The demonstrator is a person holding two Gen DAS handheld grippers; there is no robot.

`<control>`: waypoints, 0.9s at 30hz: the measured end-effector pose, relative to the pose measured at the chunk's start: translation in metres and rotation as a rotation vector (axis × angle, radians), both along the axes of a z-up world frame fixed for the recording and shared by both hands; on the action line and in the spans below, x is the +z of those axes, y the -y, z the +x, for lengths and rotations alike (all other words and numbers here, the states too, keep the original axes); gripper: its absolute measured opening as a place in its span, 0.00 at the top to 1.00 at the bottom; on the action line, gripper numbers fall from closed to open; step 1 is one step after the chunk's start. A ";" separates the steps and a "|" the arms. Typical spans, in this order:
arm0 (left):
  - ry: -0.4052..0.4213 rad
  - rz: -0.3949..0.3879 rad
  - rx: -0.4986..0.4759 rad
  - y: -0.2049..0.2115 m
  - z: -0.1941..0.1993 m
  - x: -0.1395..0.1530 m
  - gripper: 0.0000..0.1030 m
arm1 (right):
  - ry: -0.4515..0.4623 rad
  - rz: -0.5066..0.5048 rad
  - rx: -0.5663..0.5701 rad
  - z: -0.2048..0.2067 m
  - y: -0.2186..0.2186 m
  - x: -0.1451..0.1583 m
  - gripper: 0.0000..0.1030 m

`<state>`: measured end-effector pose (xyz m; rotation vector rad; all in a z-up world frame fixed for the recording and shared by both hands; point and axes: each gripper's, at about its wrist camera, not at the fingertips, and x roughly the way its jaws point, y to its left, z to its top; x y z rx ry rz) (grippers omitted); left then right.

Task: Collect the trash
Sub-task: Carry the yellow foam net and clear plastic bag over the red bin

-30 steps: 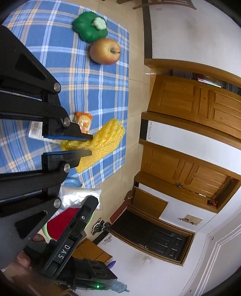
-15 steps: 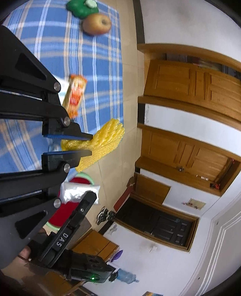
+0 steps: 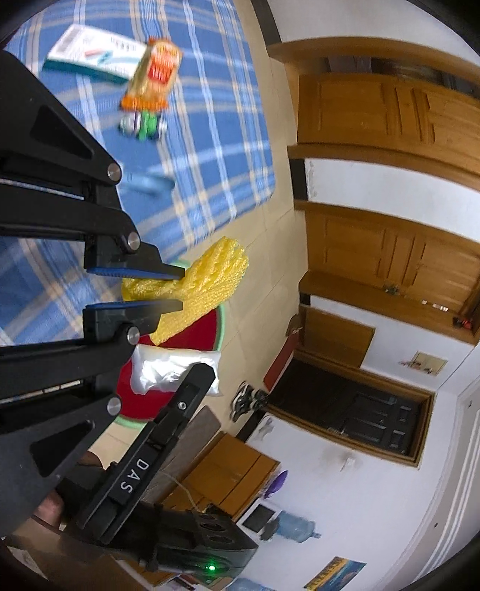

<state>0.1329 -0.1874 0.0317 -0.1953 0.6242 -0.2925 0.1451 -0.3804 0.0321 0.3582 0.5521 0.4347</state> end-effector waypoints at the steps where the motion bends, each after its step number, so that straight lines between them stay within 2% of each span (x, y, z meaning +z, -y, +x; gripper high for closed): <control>1: -0.003 0.003 -0.010 0.007 0.003 -0.002 0.93 | -0.004 -0.010 -0.011 0.001 0.005 -0.002 0.76; 9: -0.052 -0.006 -0.052 0.046 0.027 -0.019 0.93 | -0.064 -0.029 -0.071 0.008 0.037 -0.019 0.76; 12: -0.055 0.001 -0.070 0.060 0.035 -0.020 0.93 | -0.084 -0.019 -0.081 0.009 0.046 -0.025 0.75; 16: -0.048 0.019 -0.089 0.077 0.042 -0.023 0.93 | -0.079 -0.055 -0.101 0.005 0.051 -0.026 0.75; 23: -0.072 0.006 -0.083 0.079 0.051 -0.034 0.93 | -0.114 -0.062 -0.128 0.007 0.065 -0.037 0.75; 27: -0.059 0.040 -0.078 0.082 0.050 -0.040 0.93 | -0.130 -0.046 -0.133 0.010 0.067 -0.039 0.74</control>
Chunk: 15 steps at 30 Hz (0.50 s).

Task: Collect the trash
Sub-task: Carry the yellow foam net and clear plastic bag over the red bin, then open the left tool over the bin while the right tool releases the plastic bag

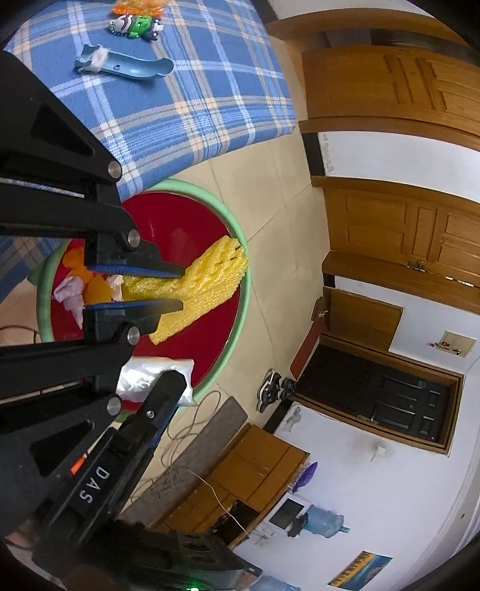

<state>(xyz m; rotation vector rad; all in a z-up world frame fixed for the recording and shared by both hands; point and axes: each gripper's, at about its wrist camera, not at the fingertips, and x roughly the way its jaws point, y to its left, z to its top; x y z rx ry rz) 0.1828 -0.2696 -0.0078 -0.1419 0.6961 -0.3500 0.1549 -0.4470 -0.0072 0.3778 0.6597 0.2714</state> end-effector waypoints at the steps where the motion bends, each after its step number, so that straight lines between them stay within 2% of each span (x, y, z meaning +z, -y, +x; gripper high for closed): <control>1: -0.003 0.001 -0.004 0.001 0.000 -0.002 0.93 | -0.005 0.002 0.002 0.001 0.000 -0.001 0.74; 4: -0.023 0.007 -0.004 0.004 0.002 -0.006 0.89 | -0.011 -0.020 0.009 0.003 -0.006 -0.002 0.74; 6: -0.031 0.025 0.003 0.006 0.002 -0.007 0.70 | -0.015 -0.042 0.012 0.005 -0.010 -0.002 0.73; 8: -0.022 0.053 0.031 0.006 0.001 -0.007 0.61 | -0.019 -0.059 0.004 0.005 -0.011 -0.004 0.71; 9: -0.019 0.055 0.037 0.005 0.001 -0.007 0.54 | -0.020 -0.066 -0.006 0.006 -0.010 -0.004 0.70; 11: -0.013 0.038 0.044 0.001 0.000 -0.006 0.48 | -0.019 -0.060 -0.021 0.006 -0.008 -0.005 0.69; 15: -0.017 0.012 0.054 -0.007 0.000 -0.004 0.42 | -0.028 -0.031 -0.055 0.008 0.001 -0.009 0.47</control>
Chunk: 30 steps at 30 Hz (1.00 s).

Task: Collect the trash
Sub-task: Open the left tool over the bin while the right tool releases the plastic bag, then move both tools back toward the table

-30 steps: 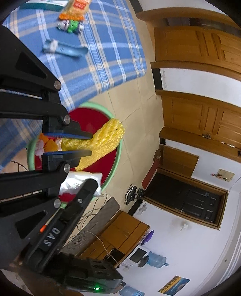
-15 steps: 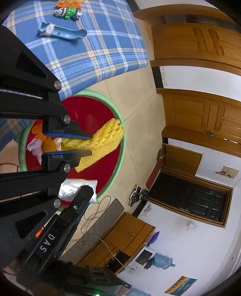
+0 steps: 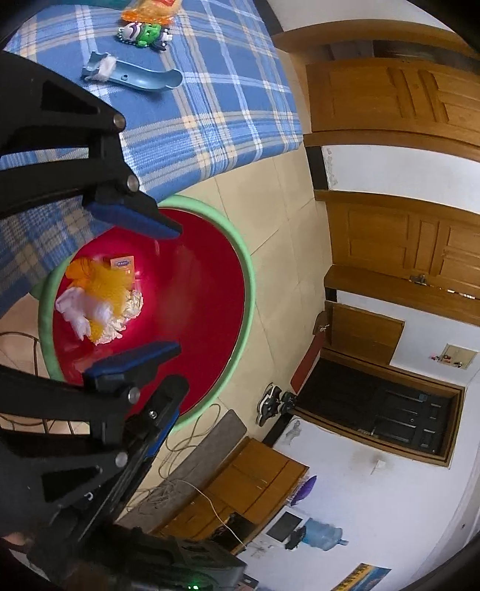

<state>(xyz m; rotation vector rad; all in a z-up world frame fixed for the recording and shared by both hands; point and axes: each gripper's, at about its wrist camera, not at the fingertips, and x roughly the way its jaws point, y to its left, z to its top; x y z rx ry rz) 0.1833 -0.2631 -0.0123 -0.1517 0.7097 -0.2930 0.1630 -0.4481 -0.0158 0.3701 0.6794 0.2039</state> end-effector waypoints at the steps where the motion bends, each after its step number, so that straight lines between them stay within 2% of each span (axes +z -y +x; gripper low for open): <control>1: -0.001 -0.002 -0.001 -0.001 0.000 0.000 0.42 | -0.001 0.011 0.000 0.001 0.001 -0.001 0.46; 10: -0.009 0.008 -0.014 0.001 -0.001 0.000 0.42 | 0.004 0.002 -0.002 0.001 0.002 0.004 0.44; 14: 0.001 0.018 -0.013 0.002 -0.003 0.005 0.42 | 0.009 0.009 -0.003 0.001 0.003 0.006 0.38; 30: 0.020 0.048 0.003 -0.012 -0.018 0.016 0.42 | 0.066 0.035 0.041 0.001 -0.019 0.030 0.36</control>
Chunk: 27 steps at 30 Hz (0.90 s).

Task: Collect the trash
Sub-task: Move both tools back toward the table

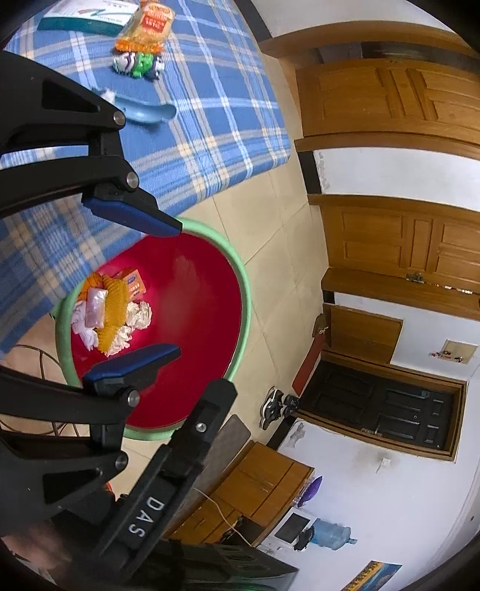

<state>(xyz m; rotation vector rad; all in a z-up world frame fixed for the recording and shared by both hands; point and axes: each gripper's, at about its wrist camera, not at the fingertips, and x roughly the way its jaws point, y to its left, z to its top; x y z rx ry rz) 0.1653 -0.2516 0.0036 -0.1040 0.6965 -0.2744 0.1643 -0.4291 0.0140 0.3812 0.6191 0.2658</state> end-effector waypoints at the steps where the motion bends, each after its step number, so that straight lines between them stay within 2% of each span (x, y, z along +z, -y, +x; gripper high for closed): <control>1: -0.001 -0.005 0.005 -0.004 -0.002 0.001 0.42 | 0.004 -0.006 0.011 0.001 -0.005 0.002 0.36; 7: 0.008 -0.014 0.034 -0.024 -0.010 0.007 0.41 | 0.031 -0.082 0.083 0.003 -0.046 0.012 0.32; 11: 0.032 -0.005 0.054 -0.043 -0.016 0.013 0.36 | 0.050 -0.123 0.118 0.002 -0.069 0.022 0.31; 15: 0.035 -0.010 0.086 -0.068 -0.023 0.017 0.36 | 0.078 -0.037 0.164 -0.001 -0.083 0.035 0.25; 18: 0.032 -0.012 0.121 -0.091 -0.029 0.016 0.36 | 0.083 0.015 0.208 0.000 -0.101 0.039 0.24; 27: 0.001 -0.002 0.228 -0.168 -0.041 0.013 0.33 | 0.041 -0.079 0.326 0.005 -0.174 0.019 0.24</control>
